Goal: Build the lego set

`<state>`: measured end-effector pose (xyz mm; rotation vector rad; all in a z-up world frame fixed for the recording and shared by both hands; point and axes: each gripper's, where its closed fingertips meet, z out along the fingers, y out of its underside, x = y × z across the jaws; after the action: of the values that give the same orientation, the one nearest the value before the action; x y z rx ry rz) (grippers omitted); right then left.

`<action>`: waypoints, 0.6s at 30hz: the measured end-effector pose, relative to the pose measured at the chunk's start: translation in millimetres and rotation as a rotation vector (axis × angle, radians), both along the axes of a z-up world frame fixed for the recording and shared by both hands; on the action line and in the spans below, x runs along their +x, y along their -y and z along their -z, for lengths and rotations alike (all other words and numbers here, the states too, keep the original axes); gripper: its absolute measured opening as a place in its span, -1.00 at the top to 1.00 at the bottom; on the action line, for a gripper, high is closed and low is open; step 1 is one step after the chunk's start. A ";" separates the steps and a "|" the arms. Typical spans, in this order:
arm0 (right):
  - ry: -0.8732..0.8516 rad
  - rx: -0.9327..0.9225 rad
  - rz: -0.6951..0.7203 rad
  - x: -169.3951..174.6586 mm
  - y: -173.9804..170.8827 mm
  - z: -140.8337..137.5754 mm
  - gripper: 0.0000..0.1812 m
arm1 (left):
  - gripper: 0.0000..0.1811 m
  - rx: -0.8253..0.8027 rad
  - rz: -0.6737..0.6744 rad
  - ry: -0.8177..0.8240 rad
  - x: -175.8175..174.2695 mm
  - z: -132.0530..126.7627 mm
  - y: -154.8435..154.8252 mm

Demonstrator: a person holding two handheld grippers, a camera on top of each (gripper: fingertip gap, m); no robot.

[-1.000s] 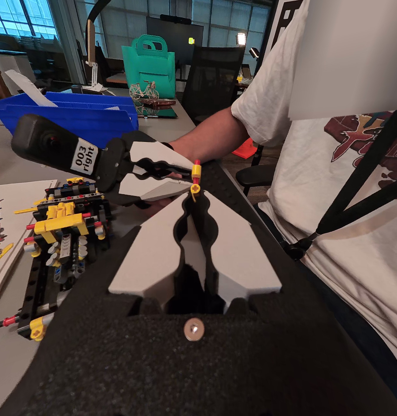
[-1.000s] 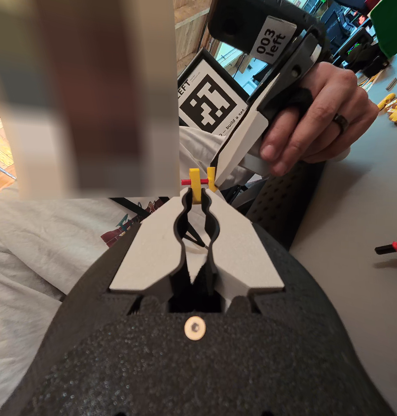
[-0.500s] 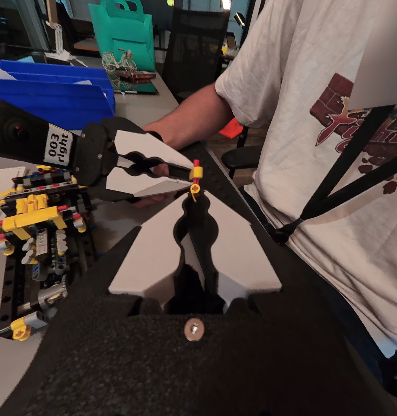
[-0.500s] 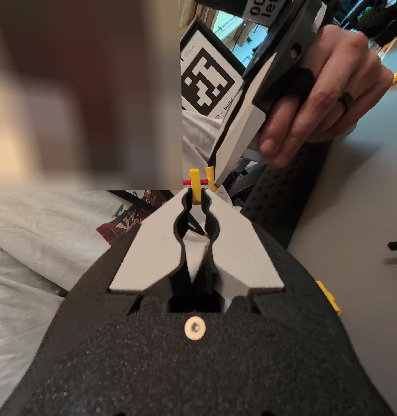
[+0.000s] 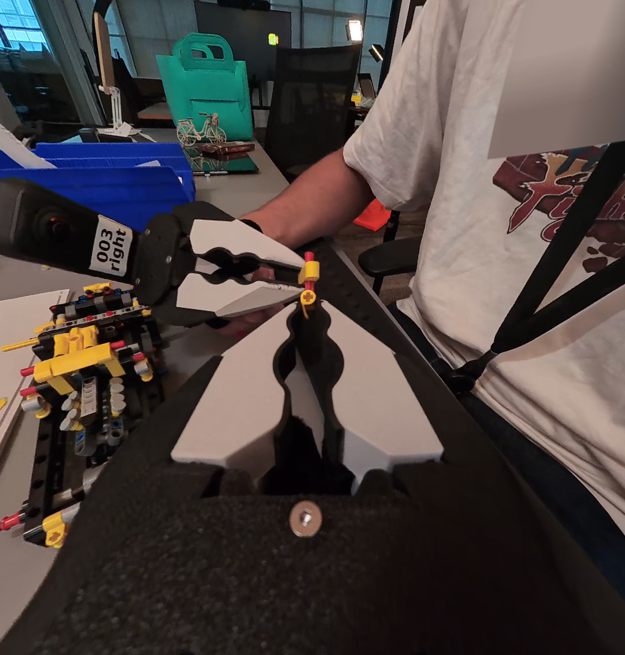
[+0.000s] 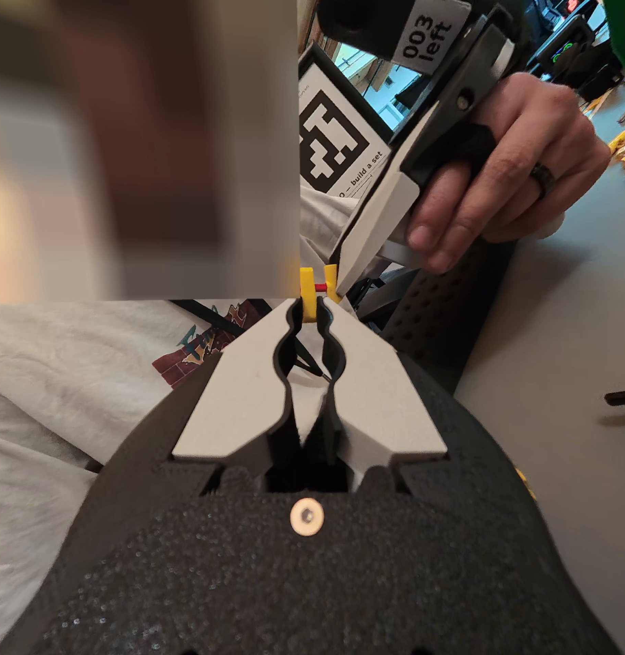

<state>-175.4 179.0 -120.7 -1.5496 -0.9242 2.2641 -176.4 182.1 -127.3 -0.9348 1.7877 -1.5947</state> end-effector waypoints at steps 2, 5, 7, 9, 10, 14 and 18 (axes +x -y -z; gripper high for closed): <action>-0.003 0.000 0.007 0.9 -0.8 -0.7 0.94 | 0.93 -0.009 -0.004 0.010 1.1 -0.5 -0.7; -0.006 -0.002 0.015 2.2 -1.8 -1.4 0.94 | 0.93 -0.007 -0.012 0.030 2.4 -1.0 -1.1; -0.005 -0.012 0.010 2.6 -1.3 -0.8 0.94 | 0.93 0.020 -0.017 0.043 3.0 0.1 -0.6; 0.011 -0.012 0.010 3.2 -1.1 2.0 0.93 | 0.93 0.072 -0.035 0.048 4.1 3.0 -1.3; 0.010 -0.015 0.018 4.1 -2.5 2.3 0.93 | 0.93 0.094 -0.050 0.053 4.9 3.3 -2.7; 0.026 -0.010 0.008 3.1 -0.7 4.5 0.93 | 0.93 0.102 -0.037 0.037 3.5 5.6 -0.7; 0.070 0.026 0.022 1.2 -0.4 10.5 0.93 | 0.93 0.009 0.010 -0.063 1.2 11.1 2.2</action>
<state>-174.1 179.5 -131.2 -1.6294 -0.9466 2.1871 -175.2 179.8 -138.4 -0.9838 1.8436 -1.5781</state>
